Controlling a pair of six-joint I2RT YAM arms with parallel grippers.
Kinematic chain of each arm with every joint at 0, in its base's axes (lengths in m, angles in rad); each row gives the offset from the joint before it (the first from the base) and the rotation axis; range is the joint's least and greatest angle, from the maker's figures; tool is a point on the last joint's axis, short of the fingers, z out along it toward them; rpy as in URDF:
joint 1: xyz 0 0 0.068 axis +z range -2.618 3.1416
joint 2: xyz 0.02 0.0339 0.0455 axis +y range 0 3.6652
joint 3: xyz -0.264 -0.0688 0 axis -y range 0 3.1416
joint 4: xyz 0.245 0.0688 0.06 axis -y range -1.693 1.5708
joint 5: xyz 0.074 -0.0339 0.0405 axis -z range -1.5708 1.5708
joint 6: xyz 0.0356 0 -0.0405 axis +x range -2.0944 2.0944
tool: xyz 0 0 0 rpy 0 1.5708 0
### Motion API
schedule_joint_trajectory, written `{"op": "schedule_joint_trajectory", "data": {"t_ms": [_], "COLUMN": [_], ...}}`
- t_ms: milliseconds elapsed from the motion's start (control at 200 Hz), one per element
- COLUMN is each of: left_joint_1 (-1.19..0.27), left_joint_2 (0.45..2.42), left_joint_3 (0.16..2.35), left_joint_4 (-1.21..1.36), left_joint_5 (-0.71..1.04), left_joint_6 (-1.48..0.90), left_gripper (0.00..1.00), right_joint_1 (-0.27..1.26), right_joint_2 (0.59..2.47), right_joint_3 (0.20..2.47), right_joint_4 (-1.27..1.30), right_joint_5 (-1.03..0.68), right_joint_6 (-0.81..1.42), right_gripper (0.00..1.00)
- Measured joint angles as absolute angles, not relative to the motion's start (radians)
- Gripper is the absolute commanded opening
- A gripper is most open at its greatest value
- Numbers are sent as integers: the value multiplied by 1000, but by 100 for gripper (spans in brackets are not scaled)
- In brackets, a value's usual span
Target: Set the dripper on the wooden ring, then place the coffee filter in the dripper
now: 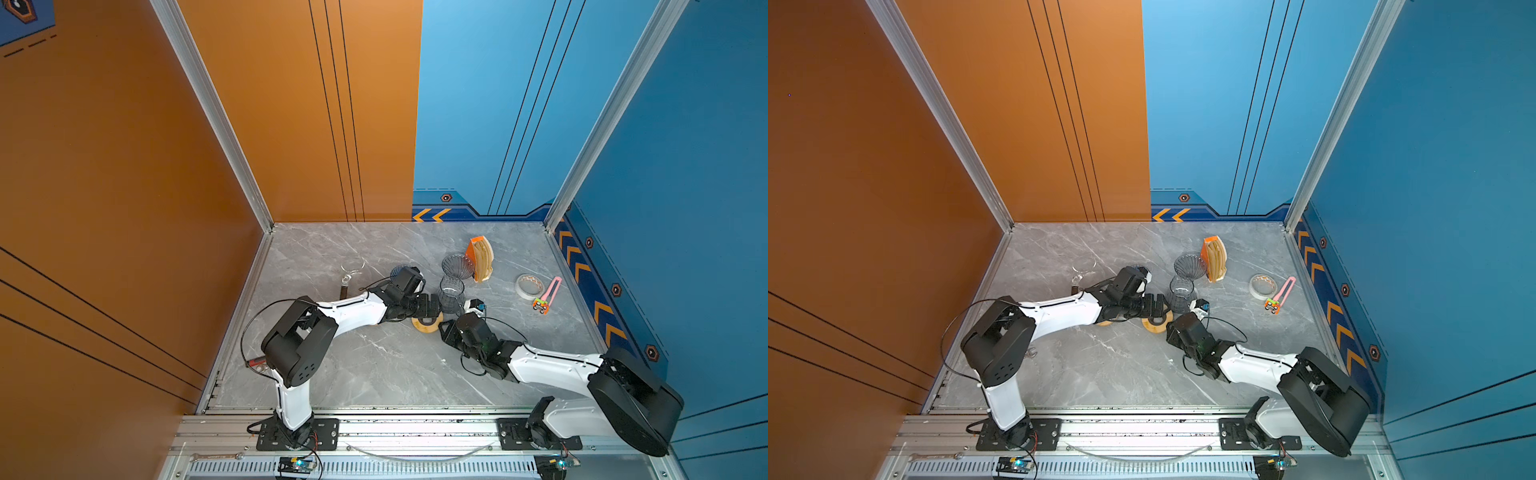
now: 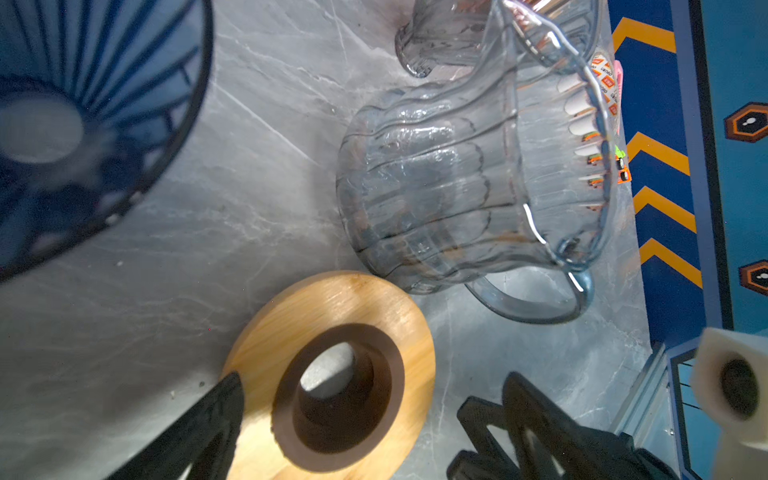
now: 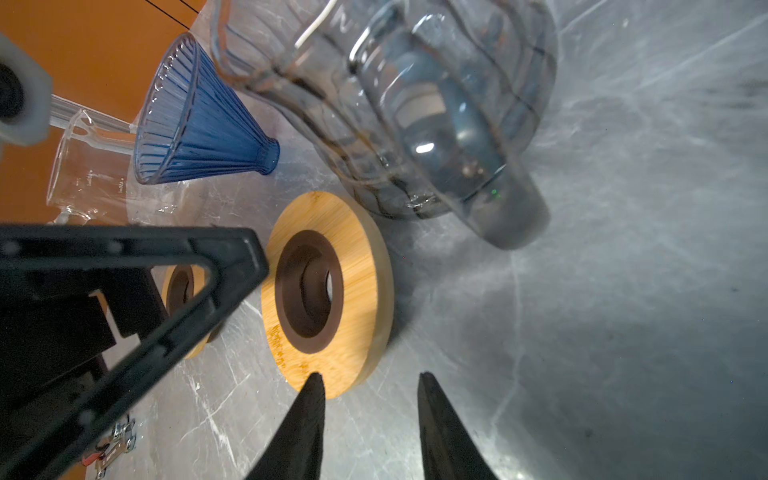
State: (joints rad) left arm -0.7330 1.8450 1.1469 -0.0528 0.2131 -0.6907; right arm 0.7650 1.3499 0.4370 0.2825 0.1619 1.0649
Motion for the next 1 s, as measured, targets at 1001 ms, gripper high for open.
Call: {"op": "schedule_joint_trajectory", "data": {"t_ms": [1001], "left_joint_1": [-708], "left_joint_2": [1848], "left_joint_3": [1132], "left_joint_4": [-10], "left_joint_5": [228], "left_joint_6": [-725], "left_gripper": [98], "right_joint_1": [765], "right_joint_2": [1470], "right_joint_3": [503], "right_joint_4": [334], "right_joint_5": [223], "right_joint_6": [1111], "right_gripper": [35]}}
